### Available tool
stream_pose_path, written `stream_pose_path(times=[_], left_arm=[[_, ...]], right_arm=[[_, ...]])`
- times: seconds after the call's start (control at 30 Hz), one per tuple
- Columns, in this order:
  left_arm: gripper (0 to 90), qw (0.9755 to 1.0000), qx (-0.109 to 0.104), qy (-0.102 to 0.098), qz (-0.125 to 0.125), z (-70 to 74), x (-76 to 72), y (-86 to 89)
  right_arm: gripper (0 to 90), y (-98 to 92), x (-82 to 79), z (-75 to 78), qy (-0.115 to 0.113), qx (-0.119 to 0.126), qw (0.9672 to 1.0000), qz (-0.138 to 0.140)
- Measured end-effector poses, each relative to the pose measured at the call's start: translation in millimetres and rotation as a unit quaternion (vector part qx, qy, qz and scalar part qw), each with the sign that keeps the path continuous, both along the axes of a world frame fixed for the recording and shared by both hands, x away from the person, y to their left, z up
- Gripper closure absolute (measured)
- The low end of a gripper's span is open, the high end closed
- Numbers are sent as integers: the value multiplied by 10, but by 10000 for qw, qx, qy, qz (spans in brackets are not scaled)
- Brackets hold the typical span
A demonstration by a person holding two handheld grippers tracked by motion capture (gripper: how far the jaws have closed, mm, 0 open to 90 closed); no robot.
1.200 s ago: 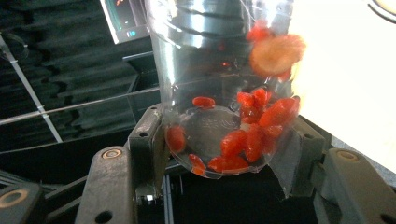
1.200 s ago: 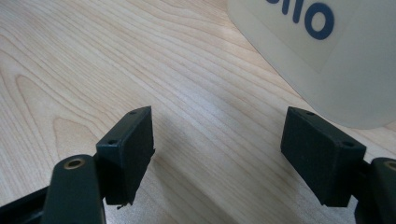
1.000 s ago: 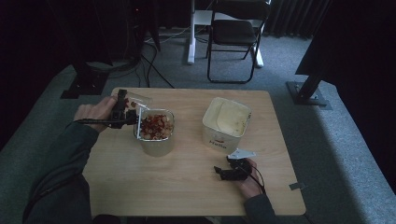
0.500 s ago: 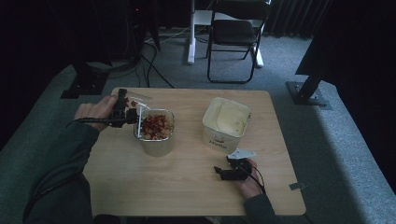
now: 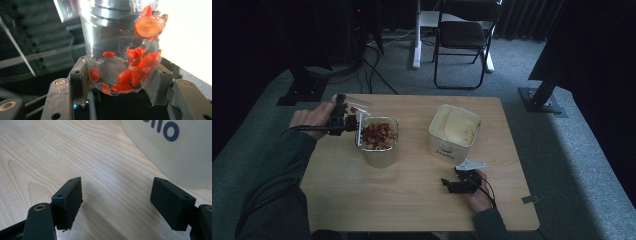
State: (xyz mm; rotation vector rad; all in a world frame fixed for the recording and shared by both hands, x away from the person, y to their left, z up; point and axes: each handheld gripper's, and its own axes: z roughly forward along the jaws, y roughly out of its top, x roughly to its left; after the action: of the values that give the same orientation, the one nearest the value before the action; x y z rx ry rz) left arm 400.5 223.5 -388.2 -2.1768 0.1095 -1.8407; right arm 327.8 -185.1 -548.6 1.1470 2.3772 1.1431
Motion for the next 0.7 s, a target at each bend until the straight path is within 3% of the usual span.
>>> stream_pose_path(times=[0.03, 0.07, 0.1, 0.13, 0.17, 0.2, 0.23, 0.27, 0.3, 0.33, 0.4, 0.43, 0.5, 0.53, 0.63, 0.7], left_arm=[[449, 9999, 66, 74, -11, -15, -5, 0], [449, 9999, -106, 10, 36, 3, 6, 9], [450, 9999, -104, 64, 55, -2, -2, 5], [450, 9999, 32, 115, 12, -11, -6, 6], [451, 9999, -129, -46, 103, 26, 12, 16], [451, 9998, -165, 12, 113, 38, 15, -3], [451, 9993, 351, 162, -3, -44, -10, -21], [450, 9994, 307, 179, 15, -45, -3, -30], [450, 9998, -169, 41, 61, 21, 13, -30], [450, 9998, -208, 25, 28, 36, 8, -42], [449, 10000, -6, 67, -21, -24, 10, -57], [449, 9998, -162, 80, -14, -21, 11, -60], [449, 9999, -5, 99, -87, -65, 2, -72], [448, 9999, -86, 78, -43, -60, 8, -70], [447, 9999, -52, 99, -38, -82, 16, -49], [447, 9994, -296, 181, -4, -63, 16, -31]], right_arm=[[250, 0, 0, 0, 1, 3, 10000, 0], [250, -1, 1, 0, 0, 1, 10000, 2], [250, -2, 2, 0, 1, 7, 10000, 5], [251, -1, 2, 0, 2, 6, 10000, 5], [250, -1, 2, 0, 1, 4, 10000, 4], [250, -2, 5, 0, -1, 6, 10000, 12], [251, -2, 7, -1, 3, 16, 10000, 13], [250, -2, 9, -1, 1, 22, 10000, 14], [250, -1, 11, -1, 2, 18, 10000, 19], [250, 0, 10, 0, 3, 8, 10000, 25], [250, 0, 9, 0, -4, -2, 10000, 26], [250, 0, 9, 0, 1, 6, 10000, 27], [251, -2, 11, -1, 4, 27, 10000, 23], [250, -2, 11, -1, 1, 23, 10000, 23], [251, -3, 11, -1, 4, 30, 10000, 25], [251, -1, 10, -1, 9, 24, 10000, 21]])
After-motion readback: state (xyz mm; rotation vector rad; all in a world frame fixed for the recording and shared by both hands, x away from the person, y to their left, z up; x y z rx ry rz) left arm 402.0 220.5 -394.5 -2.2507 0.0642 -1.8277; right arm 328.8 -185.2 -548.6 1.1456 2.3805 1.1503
